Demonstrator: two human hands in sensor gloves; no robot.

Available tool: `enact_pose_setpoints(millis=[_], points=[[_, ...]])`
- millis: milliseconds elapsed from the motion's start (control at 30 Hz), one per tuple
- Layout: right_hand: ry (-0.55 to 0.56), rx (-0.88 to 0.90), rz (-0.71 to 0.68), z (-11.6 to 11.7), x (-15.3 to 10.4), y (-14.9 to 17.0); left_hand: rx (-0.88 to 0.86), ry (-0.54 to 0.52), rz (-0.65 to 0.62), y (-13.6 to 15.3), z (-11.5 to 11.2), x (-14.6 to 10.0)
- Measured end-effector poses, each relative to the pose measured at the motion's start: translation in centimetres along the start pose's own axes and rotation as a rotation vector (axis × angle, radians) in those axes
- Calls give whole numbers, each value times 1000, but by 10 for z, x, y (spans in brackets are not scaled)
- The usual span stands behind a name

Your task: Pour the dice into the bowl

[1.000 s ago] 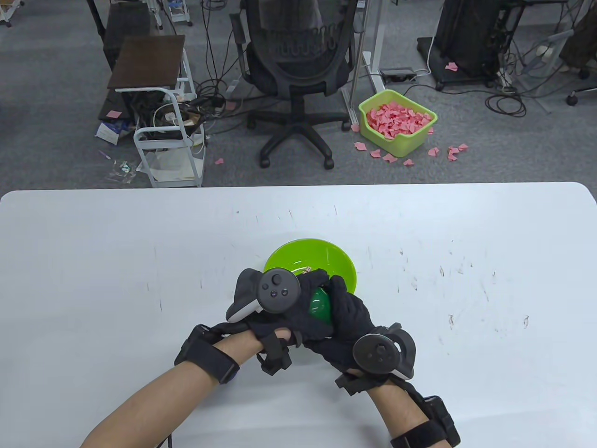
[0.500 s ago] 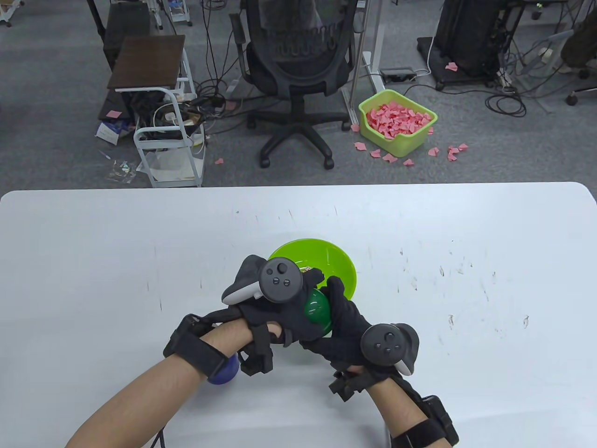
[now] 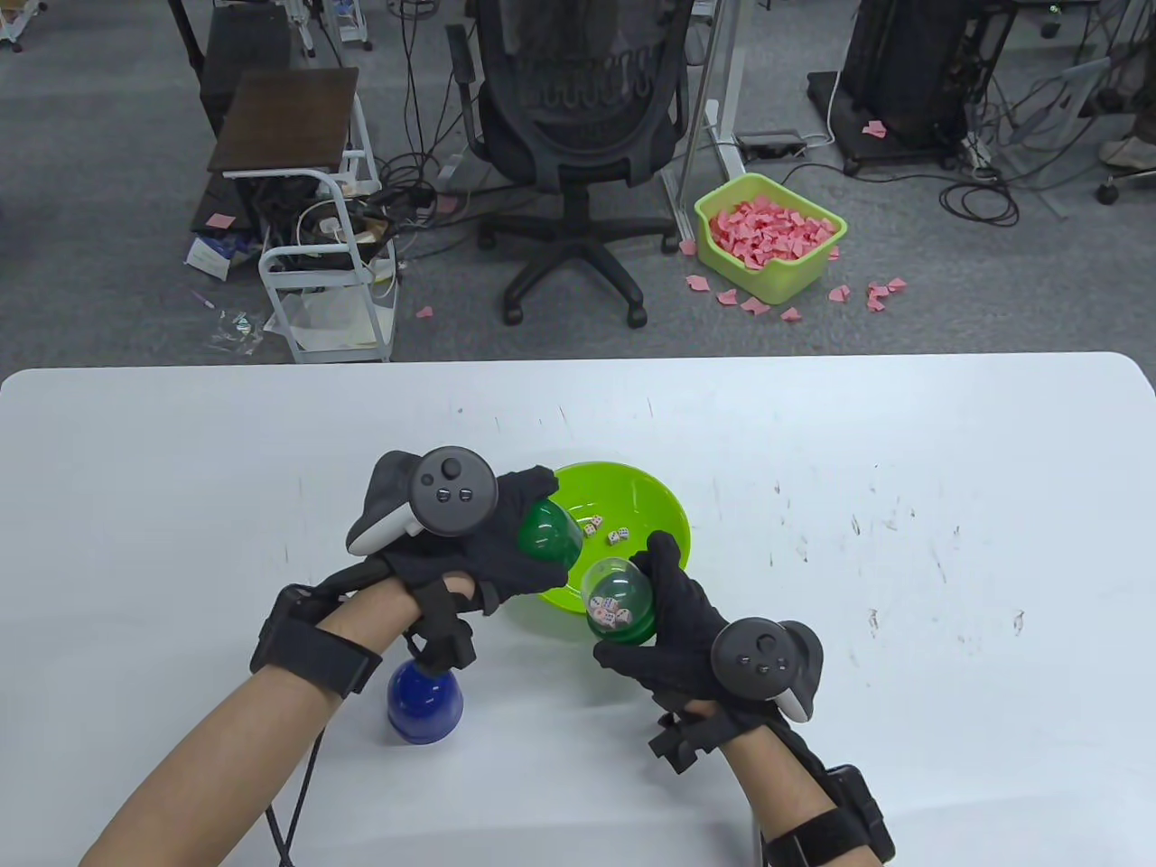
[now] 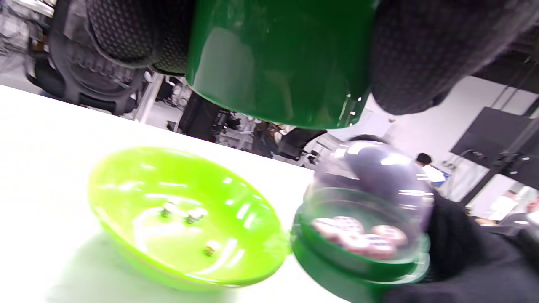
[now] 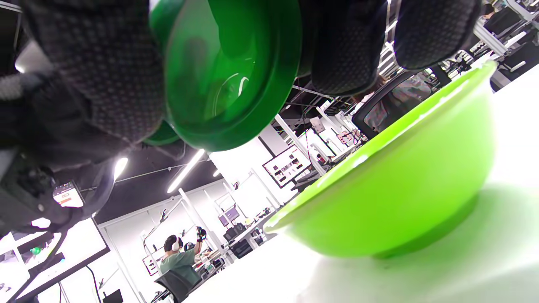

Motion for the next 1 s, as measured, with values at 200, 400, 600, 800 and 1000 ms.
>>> enact_pose_setpoints(millis=[200, 400, 600, 800, 1000], points=[[21, 3, 0, -5, 0, 1, 70, 5, 84, 41, 2, -2], [31, 1, -5, -7, 1, 2, 137, -7, 126, 77, -8, 1], [45, 2, -8, -10, 1, 3, 215, 15, 206, 107, -29, 7], [51, 4, -9, -12, 1, 4, 265, 77, 255, 129, -52, 13], [53, 5, -11, -12, 1, 4, 298, 119, 276, 139, -64, 14]])
Point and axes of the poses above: the tracker on the back of each hand, its own y axis roughly to the little-finger side, its own x axis roughly from the wrist to the fingertips, z = x × y, the point moved 1 cm from there along x, roughly from the wrist to the fingertips, and after that the axes turned 3 degrees about -z, right-handed, at the moved point
